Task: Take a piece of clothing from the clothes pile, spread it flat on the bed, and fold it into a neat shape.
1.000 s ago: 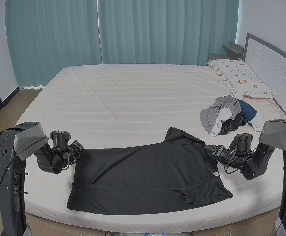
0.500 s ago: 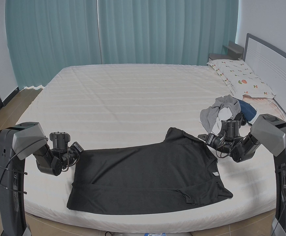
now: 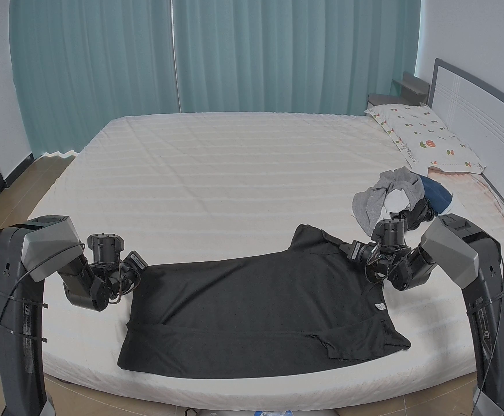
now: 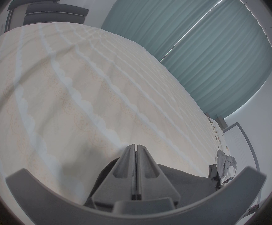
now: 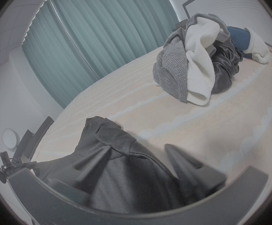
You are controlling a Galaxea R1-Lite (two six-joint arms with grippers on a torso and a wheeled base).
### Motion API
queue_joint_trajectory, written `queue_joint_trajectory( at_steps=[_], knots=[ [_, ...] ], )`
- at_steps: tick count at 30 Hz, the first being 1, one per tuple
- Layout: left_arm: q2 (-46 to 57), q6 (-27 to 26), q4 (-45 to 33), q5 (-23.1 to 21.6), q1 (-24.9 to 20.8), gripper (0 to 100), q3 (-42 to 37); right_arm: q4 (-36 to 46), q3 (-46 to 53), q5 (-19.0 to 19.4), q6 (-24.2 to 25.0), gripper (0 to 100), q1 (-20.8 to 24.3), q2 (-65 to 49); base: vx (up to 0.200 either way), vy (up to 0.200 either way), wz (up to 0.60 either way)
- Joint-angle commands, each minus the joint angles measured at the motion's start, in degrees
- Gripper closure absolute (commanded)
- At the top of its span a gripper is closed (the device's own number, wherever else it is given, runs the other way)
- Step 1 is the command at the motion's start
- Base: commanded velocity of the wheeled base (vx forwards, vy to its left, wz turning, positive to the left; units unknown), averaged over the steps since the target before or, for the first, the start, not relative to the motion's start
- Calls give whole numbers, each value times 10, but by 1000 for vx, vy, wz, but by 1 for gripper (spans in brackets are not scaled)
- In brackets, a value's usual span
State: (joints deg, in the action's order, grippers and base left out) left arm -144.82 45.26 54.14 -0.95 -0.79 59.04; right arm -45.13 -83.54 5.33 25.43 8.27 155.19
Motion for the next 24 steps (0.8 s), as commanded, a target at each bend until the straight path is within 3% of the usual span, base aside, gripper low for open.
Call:
queue_joint_trajectory(
  at_steps=[1, 16, 24],
  knots=[
    [1, 0, 0, 0, 0, 100, 0, -5, 2, 0, -3, 100, -3, 5, 0, 0, 0],
    [28, 0, 9, 1, 2, 100, 1, -144, 101, 15, 7, 100, -18, -31, 0, 0, 0],
    [36, 0, 9, 1, 5, 100, -1, -209, 156, 17, 42, 100, -17, -67, 0, 0, 0]
  ],
)
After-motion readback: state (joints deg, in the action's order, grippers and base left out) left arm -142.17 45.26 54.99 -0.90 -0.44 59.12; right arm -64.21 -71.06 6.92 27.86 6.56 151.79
